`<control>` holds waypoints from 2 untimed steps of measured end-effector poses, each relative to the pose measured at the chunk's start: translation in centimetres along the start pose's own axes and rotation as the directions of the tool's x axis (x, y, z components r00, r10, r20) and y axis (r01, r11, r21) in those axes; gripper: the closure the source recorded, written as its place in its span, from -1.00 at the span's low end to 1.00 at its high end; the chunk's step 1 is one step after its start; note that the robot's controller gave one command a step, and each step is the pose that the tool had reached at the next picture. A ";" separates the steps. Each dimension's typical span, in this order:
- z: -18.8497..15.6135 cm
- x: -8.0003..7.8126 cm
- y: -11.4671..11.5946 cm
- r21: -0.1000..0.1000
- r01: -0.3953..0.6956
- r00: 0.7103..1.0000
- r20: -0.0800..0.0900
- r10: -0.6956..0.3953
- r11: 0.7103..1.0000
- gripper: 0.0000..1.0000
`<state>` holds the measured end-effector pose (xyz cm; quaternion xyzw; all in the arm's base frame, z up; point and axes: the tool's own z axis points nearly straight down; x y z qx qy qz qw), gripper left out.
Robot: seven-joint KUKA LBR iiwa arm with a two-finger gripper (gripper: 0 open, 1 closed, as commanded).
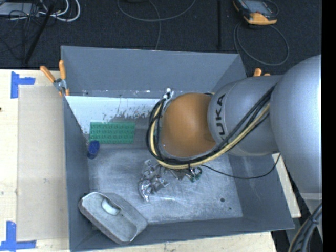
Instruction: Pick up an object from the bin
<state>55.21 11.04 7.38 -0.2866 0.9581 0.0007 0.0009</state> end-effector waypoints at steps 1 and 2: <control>-4.0 -0.1 0.0 0.001 -0.005 1.000 0.001 0.005 1.000 1.00; -6.1 -0.2 0.1 0.001 -0.009 1.000 0.000 0.009 1.000 1.00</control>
Offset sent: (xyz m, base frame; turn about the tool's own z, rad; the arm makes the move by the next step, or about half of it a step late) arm 0.0001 -0.0001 0.0384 0.0000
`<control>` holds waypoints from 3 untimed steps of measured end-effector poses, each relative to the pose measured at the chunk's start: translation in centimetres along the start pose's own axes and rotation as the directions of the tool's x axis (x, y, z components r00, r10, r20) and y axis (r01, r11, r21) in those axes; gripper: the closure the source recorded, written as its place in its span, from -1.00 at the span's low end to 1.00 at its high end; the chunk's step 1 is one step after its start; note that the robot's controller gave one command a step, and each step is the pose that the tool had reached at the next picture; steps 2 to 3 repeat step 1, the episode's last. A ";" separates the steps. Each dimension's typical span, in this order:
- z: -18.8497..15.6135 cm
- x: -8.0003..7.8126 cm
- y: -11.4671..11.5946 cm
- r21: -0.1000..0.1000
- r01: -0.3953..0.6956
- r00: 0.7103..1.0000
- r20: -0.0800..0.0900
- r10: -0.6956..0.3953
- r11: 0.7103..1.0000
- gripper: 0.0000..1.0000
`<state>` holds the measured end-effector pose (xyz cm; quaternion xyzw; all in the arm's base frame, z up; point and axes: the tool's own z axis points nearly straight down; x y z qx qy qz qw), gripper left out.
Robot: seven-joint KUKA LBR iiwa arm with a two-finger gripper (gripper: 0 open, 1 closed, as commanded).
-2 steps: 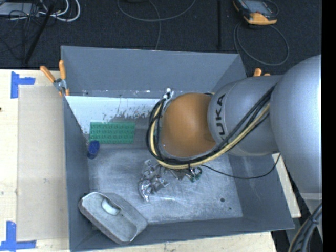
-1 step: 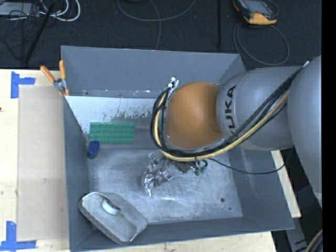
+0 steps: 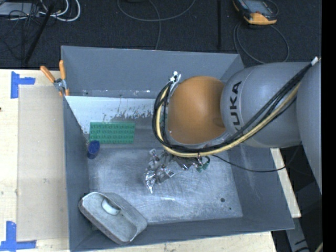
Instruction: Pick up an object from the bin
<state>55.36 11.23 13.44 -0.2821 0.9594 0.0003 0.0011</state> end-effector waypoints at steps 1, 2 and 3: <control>-4.3 -0.2 0.0 0.001 -0.005 1.000 0.002 0.005 1.000 1.00; -4.3 -0.2 0.0 0.001 -0.005 1.000 0.002 0.005 1.000 1.00; -4.3 -0.2 0.0 0.001 -0.005 1.000 0.002 0.005 1.000 1.00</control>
Offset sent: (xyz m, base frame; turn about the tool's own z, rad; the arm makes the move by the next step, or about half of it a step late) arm 0.0001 0.0000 0.0410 0.0000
